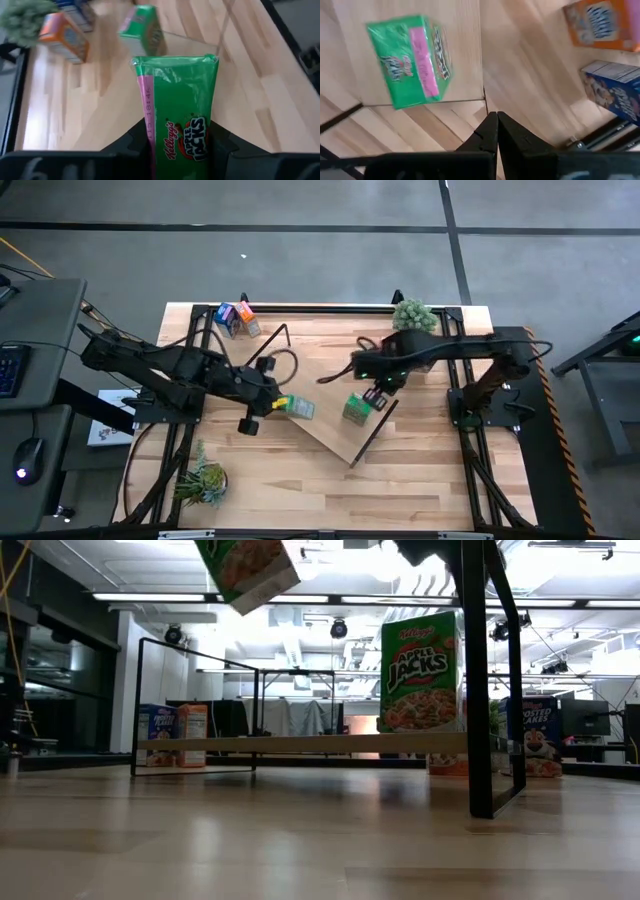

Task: Stack cereal on shelf
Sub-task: Put the green cereal box on the shelf aligned with the green cereal box

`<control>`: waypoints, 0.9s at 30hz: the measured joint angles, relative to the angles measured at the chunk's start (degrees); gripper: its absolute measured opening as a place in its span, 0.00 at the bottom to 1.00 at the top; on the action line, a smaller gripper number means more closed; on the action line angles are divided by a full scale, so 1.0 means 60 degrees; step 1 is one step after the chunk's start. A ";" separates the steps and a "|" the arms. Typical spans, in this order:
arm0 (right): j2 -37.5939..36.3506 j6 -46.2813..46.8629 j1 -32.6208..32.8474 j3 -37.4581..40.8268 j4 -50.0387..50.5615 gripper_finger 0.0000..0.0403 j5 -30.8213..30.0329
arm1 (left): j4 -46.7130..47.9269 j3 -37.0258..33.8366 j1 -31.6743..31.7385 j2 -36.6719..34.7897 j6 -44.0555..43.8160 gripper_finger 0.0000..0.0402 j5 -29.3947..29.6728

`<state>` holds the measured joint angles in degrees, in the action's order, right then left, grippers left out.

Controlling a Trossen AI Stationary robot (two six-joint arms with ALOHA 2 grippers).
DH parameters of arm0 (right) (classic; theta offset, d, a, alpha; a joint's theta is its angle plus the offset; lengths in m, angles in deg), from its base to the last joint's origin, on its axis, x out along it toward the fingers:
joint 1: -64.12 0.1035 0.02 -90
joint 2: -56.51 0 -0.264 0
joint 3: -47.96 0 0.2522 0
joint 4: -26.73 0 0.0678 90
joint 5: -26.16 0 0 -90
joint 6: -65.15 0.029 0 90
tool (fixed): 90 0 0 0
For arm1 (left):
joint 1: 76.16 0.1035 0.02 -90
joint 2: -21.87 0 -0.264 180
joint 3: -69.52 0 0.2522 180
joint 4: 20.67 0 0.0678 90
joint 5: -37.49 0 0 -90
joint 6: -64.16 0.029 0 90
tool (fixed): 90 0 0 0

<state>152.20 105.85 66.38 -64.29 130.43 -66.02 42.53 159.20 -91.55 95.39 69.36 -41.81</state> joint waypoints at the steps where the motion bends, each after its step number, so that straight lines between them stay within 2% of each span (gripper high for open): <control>1: -0.0230 0.0120 -0.0003 0.0000 -0.0012 0.00 -0.0114 | 0.0058 0.0057 0.0001 0.0184 0.0182 0.26 -0.0094; 9: -0.1748 0.0878 0.0001 0.0000 0.0020 0.00 -0.1036 | 0.0241 0.1781 -0.0067 0.2674 0.1538 0.26 -0.1325; 19: -0.2418 0.0779 -0.0002 0.0000 0.0012 0.00 -0.1779 | -0.0128 0.3513 -0.0076 0.5126 0.3259 0.26 -0.1113; 27: -0.2409 0.0642 -0.0001 0.0000 -0.0024 0.00 -0.1780 | -0.1187 0.3691 0.0034 0.6093 0.4294 0.26 -0.0674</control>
<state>137.75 109.70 66.37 -64.29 130.29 -76.70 35.41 181.35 -91.35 131.95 95.12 -45.85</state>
